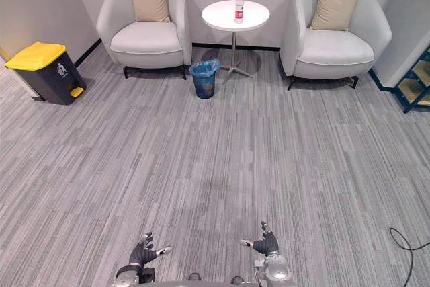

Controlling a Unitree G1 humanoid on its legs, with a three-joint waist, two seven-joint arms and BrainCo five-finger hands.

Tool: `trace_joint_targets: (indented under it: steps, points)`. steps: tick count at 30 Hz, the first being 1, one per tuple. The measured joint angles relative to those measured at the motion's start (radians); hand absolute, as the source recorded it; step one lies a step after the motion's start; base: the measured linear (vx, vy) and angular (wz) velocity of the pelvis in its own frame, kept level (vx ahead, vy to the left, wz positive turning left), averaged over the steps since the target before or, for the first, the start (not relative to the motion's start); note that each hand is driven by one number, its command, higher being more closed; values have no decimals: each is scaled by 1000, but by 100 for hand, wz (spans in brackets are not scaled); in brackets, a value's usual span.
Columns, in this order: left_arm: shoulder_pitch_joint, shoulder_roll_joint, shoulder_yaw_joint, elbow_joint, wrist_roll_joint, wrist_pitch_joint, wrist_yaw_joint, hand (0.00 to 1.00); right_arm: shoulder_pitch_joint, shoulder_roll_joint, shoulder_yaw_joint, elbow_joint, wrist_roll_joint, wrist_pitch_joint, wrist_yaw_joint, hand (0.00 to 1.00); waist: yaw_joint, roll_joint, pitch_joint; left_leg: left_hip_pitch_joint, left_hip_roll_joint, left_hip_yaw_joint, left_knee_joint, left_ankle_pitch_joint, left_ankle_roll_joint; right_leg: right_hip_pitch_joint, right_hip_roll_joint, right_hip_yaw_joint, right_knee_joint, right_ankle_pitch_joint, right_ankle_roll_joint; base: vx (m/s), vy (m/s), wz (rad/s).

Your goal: Gather rubbish on tea table into small bin, then transfer packed bag to large trash can.

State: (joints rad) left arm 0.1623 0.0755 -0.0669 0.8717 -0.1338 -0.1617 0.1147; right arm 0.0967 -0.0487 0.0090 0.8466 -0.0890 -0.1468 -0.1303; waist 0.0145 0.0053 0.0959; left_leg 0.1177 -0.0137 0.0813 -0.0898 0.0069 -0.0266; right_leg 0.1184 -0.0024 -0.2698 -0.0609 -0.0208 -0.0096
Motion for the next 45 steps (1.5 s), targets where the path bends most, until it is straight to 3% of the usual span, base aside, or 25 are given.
trace_joint_targets:
  steps: [31, 36, 42, 45]
  points:
    - [16, -13, -1, 0, 0, -1, 2, 0, 11, 2, -1, -1, 1, 0, -2, 0, -1, 13, -4, 7, 17, 43, -2, -1, -1, -1, 19, 51, -16, 11, -14, -16, -3, -4]
    - [16, -14, -5, -2, 0, -1, 2, 0, 16, 1, -1, -10, 2, 1, -2, 0, -1, 17, -6, 8, 18, 60, -2, -12, 13, -2, 22, 65, -30, 13, -11, -11, 5, -9]
    - [15, -17, -5, -23, -2, -1, 2, 0, 14, -1, 0, -13, 15, 1, -2, 0, 3, 23, -4, -10, 20, 98, 51, -68, 18, -17, 20, 107, -23, 6, -2, 35, 24, -20]
    - [16, -27, -5, -40, -4, -1, 2, 0, 6, -2, 0, -42, 20, 1, -1, 0, 1, 39, 4, -45, 28, 124, 121, -119, 29, -60, 14, 135, 57, -37, 19, 84, 39, -32]
